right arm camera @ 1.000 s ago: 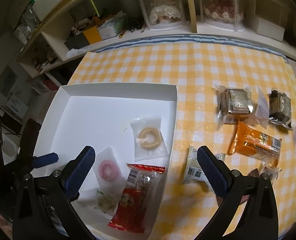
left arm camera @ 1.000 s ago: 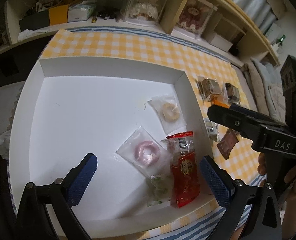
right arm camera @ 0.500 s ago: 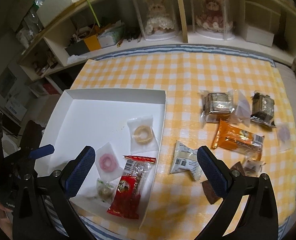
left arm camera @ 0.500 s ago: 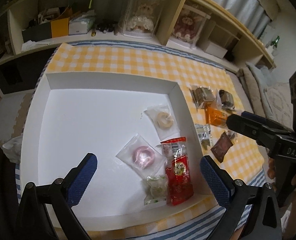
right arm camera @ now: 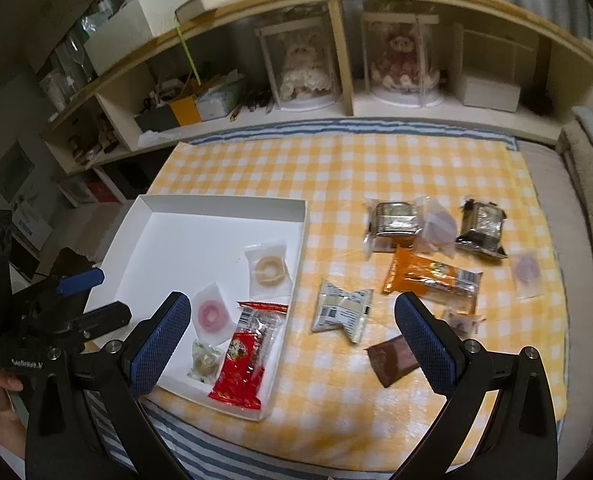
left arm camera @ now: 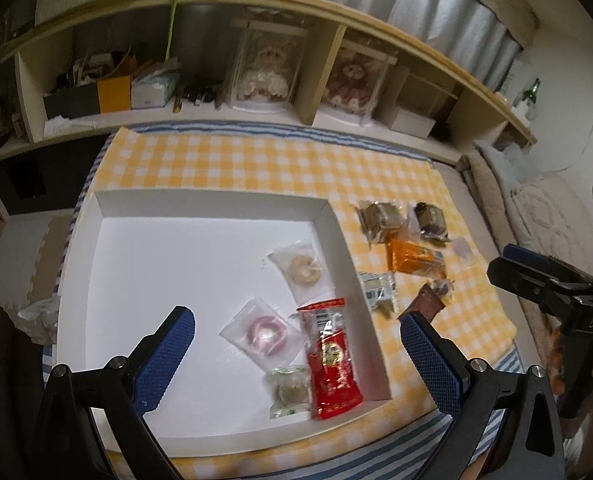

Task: Organize snacks
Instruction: 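Withdraw both grippers from the tray toward the remaining snacks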

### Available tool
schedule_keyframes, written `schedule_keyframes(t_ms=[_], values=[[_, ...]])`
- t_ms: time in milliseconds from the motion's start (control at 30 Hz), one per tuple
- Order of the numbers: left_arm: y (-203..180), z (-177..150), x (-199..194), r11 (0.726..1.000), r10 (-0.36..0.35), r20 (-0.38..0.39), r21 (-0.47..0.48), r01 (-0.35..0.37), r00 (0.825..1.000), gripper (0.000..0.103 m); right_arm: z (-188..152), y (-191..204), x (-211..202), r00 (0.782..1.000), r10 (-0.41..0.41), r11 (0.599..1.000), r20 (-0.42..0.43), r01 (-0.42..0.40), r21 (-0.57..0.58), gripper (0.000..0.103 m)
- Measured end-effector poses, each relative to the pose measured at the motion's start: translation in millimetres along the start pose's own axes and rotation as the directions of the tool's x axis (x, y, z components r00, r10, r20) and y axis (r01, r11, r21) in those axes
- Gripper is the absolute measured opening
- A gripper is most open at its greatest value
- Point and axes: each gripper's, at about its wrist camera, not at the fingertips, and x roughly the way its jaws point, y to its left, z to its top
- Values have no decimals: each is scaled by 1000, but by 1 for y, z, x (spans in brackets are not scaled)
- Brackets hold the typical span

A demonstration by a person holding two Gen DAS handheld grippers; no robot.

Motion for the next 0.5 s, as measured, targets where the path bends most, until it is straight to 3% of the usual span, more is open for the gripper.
schedule_keyframes(t_ms=[233, 500], values=[[-24, 1, -15, 998, -20, 63, 53, 17, 998, 103, -8, -22, -27, 998, -36, 999, 46, 35, 9, 103], [-48, 5, 4, 995, -74, 78, 69, 69, 994, 103, -25, -57, -45, 991, -104, 994, 85, 101, 39, 103]])
